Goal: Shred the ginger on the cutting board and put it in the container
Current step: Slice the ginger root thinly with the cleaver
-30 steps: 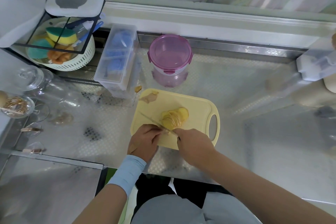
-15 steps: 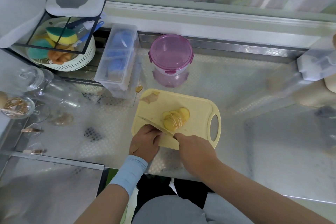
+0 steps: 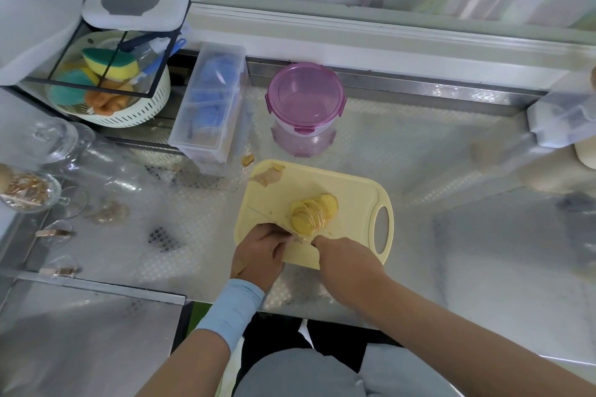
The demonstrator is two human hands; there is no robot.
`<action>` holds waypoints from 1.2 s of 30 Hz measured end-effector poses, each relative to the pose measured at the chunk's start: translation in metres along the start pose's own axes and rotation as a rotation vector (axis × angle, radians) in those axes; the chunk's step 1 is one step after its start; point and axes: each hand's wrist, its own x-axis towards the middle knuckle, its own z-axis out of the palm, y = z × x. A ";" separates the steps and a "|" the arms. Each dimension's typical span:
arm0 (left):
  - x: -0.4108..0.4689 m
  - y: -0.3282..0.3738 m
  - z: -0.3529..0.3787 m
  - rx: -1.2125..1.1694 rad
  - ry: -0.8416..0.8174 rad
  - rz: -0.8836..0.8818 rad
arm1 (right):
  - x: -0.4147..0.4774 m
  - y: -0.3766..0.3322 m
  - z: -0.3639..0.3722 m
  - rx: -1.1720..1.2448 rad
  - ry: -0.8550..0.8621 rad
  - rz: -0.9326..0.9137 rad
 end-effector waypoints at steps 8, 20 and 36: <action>0.000 0.000 0.001 -0.024 0.007 -0.016 | 0.002 -0.001 0.001 0.009 -0.039 0.022; -0.002 -0.001 0.001 -0.051 0.006 -0.038 | 0.002 0.003 0.010 -0.005 -0.044 0.044; -0.003 -0.005 0.003 -0.112 -0.027 -0.080 | 0.029 0.005 0.020 0.025 -0.079 0.045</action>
